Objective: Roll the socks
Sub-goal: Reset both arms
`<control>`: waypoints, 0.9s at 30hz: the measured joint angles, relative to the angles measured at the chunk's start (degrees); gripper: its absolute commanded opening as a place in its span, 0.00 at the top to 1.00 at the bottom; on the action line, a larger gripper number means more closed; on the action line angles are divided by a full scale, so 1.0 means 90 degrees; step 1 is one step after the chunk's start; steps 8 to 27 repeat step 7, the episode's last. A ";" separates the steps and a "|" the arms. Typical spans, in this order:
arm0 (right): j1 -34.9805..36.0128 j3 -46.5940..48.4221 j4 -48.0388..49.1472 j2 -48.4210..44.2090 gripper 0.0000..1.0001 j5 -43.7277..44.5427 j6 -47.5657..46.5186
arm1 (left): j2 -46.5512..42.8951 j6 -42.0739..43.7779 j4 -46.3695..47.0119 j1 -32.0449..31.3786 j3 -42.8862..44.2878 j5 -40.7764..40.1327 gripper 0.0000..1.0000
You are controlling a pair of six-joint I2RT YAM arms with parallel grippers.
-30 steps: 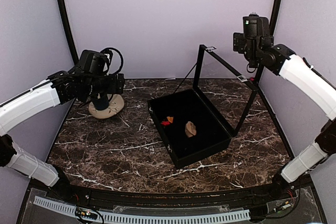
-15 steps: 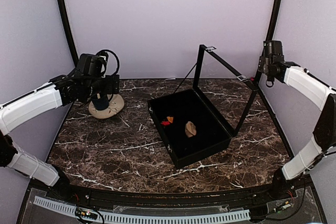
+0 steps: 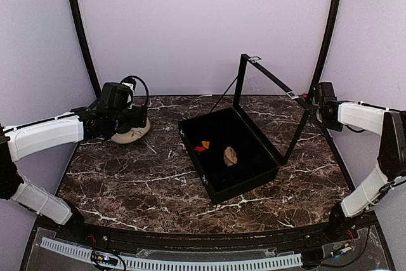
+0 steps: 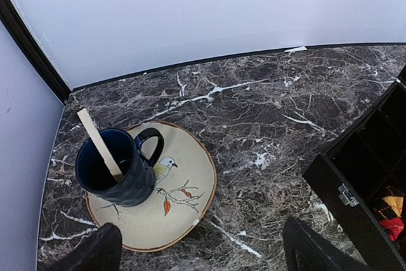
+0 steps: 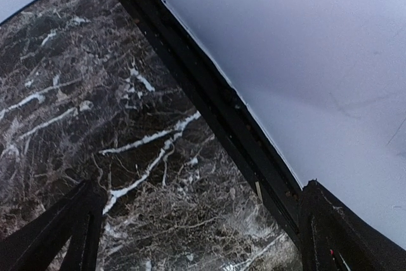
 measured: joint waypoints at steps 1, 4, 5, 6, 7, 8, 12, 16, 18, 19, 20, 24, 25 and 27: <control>0.0000 -0.0124 -0.0002 -0.0051 0.00 -0.0036 0.0039 | 0.0000 0.0032 0.0083 0.0010 -0.0058 0.0007 0.09; 0.0002 -0.0372 0.0002 -0.0311 0.00 -0.0129 0.0090 | 0.0002 0.0119 0.0342 0.0041 -0.0223 0.0019 0.09; 0.0012 -0.0444 0.0024 -0.0435 0.00 -0.0146 0.0087 | 0.0005 0.0146 0.0393 0.0068 -0.0253 0.0027 0.09; 0.0017 -0.0508 0.0049 -0.0559 0.00 -0.0158 0.0078 | 0.0005 0.0177 0.0488 0.0080 -0.0306 0.0036 0.09; 0.0046 -0.0597 0.0124 -0.0731 0.00 -0.0194 0.0061 | 0.0005 0.0219 0.0583 0.0090 -0.0359 0.0046 0.09; 0.0046 -0.0597 0.0124 -0.0731 0.00 -0.0194 0.0061 | 0.0005 0.0219 0.0583 0.0090 -0.0359 0.0046 0.09; 0.0046 -0.0597 0.0124 -0.0731 0.00 -0.0194 0.0061 | 0.0005 0.0219 0.0583 0.0090 -0.0359 0.0046 0.09; 0.0046 -0.0597 0.0124 -0.0731 0.00 -0.0194 0.0061 | 0.0005 0.0219 0.0583 0.0090 -0.0359 0.0046 0.09; 0.0046 -0.0597 0.0124 -0.0731 0.00 -0.0194 0.0061 | 0.0005 0.0219 0.0583 0.0090 -0.0359 0.0046 0.09; 0.0046 -0.0597 0.0124 -0.0731 0.00 -0.0194 0.0061 | 0.0005 0.0219 0.0583 0.0090 -0.0359 0.0046 0.09; 0.0046 -0.0597 0.0124 -0.0731 0.00 -0.0194 0.0061 | 0.0005 0.0219 0.0583 0.0090 -0.0359 0.0046 0.09; 0.0046 -0.0597 0.0124 -0.0731 0.00 -0.0194 0.0061 | 0.0005 0.0219 0.0583 0.0090 -0.0359 0.0046 0.09; 0.0046 -0.0597 0.0124 -0.0731 0.00 -0.0194 0.0061 | 0.0005 0.0219 0.0583 0.0090 -0.0359 0.0046 0.09; 0.0046 -0.0597 0.0124 -0.0731 0.00 -0.0194 0.0061 | 0.0005 0.0219 0.0583 0.0090 -0.0359 0.0046 0.09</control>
